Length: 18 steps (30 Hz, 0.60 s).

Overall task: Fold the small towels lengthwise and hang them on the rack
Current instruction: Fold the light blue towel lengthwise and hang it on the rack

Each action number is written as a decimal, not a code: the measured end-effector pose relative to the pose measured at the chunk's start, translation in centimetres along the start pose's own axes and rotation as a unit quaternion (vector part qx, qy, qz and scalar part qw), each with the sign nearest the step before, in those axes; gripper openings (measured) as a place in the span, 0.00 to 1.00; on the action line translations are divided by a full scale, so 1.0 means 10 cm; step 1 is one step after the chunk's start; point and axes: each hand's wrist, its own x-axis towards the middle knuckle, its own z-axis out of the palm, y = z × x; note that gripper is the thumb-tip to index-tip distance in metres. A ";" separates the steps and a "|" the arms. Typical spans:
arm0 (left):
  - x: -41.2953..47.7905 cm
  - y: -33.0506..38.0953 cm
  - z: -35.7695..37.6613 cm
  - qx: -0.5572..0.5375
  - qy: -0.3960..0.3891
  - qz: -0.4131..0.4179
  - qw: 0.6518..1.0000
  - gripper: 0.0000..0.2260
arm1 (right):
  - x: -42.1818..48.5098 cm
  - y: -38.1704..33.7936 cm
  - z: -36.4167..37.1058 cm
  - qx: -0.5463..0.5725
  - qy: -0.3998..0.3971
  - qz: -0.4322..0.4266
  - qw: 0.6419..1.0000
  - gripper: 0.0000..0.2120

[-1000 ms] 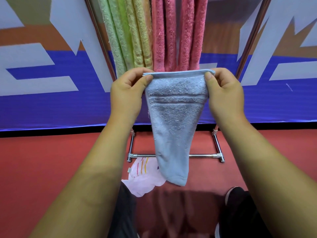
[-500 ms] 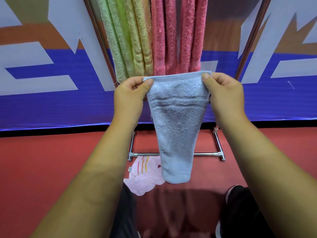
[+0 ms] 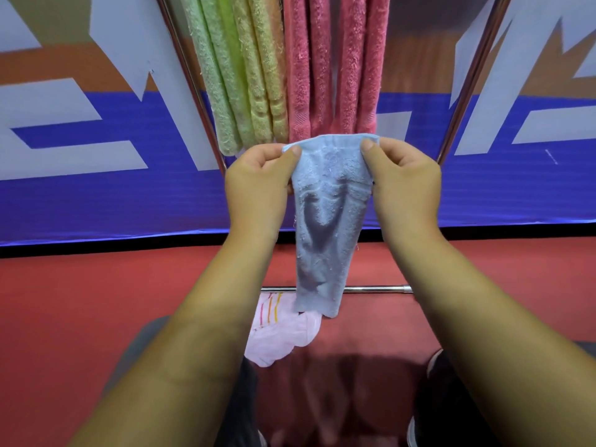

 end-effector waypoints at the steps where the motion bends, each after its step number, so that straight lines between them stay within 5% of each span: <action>1: -0.02 -0.01 0.02 0.007 -0.002 0.006 1.000 0.05 | -0.02 -0.01 0.02 -0.004 -0.003 -0.003 1.000 0.07; 18: -0.30 -0.05 0.27 0.025 -0.033 0.024 0.999 0.02 | -0.34 0.00 0.19 -0.020 -0.058 -0.029 0.998 0.11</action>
